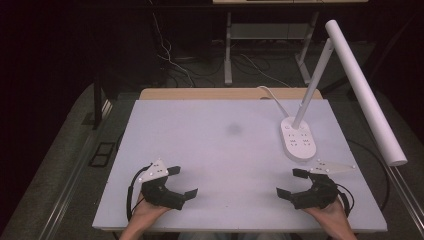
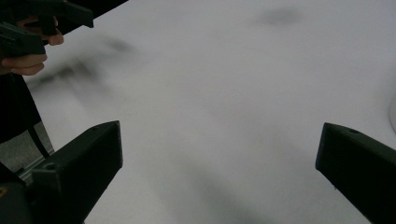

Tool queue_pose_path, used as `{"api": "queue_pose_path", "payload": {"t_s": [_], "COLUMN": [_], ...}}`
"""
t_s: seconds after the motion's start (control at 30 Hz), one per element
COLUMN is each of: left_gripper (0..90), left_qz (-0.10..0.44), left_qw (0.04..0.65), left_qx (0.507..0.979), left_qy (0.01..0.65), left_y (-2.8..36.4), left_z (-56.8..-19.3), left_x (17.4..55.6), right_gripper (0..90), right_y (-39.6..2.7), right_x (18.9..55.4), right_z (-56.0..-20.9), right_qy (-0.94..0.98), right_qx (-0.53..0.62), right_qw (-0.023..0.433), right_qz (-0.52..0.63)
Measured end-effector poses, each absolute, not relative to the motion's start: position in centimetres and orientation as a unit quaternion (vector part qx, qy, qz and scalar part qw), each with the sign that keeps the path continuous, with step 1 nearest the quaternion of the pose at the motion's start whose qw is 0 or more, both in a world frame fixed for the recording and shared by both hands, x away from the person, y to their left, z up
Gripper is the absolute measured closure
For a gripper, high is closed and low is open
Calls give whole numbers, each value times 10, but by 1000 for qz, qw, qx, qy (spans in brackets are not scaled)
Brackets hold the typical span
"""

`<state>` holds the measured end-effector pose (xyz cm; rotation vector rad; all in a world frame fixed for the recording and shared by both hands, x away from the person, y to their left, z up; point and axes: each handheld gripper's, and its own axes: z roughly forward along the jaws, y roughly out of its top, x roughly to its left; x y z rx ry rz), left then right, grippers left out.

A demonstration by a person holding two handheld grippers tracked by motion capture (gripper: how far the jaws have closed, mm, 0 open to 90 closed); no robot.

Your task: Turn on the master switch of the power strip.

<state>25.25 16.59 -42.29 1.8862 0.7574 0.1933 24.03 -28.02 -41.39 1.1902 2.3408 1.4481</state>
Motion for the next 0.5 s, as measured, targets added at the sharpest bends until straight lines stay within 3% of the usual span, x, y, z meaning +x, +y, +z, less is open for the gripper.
{"api": "queue_pose_path", "payload": {"t_s": [0.5], "left_gripper": [0], "left_qz": [80], "left_qw": [519], "left_qx": [792], "left_qy": [312], "left_y": [167], "left_z": [-424], "left_x": [255], "right_gripper": [2], "right_y": [-281], "right_x": [240], "right_z": [-412], "right_qy": [782], "right_qx": [396], "right_qw": [65], "right_qz": [477]}}
